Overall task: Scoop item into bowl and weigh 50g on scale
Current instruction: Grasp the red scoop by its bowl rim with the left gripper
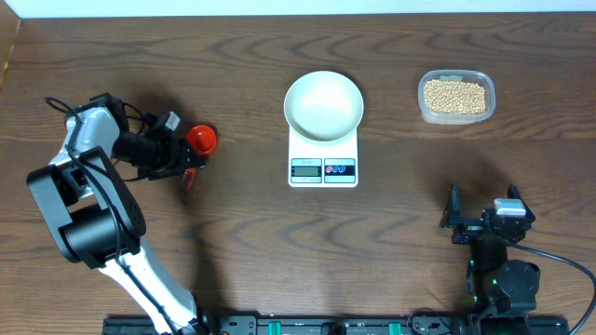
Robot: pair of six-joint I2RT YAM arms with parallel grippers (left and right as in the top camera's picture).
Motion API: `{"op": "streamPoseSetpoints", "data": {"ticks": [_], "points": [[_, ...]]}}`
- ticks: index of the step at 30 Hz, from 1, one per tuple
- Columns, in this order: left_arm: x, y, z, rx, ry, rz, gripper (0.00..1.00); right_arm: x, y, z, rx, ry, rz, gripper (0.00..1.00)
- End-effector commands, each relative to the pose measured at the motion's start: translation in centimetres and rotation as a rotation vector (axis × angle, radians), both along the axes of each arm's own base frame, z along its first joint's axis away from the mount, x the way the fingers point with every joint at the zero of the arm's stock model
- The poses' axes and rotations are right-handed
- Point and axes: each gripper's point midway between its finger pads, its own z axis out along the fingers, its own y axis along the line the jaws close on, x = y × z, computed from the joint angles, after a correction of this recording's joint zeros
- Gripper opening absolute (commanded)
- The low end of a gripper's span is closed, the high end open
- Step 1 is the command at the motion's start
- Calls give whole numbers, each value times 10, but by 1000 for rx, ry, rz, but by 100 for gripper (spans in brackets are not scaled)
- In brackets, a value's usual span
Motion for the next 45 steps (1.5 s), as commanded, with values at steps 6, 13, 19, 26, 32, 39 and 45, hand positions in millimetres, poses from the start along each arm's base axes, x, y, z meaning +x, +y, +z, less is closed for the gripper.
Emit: {"op": "streamPoseSetpoints", "data": {"ticks": [6,13,19,26,32,39,45], "points": [[39,10,42,16,-155,23,68,0,-1,0,-16,-2,-7,99],[77,30,35,225,-228,85,67,0,-1,0,-16,-2,-7,99],[83,23,26,343,-212,43,67,0,-1,0,-16,-2,-7,99],[74,31,18,414,-169,35,65,0,-1,0,-16,-2,-7,99],[70,31,13,421,-157,32,62,0,-1,0,-16,-2,-7,99],[64,19,6,365,-140,26,57,0,-1,0,-16,-2,-7,99],[64,12,2,327,-139,25,54,0,-1,0,-16,-2,-7,99]]}}
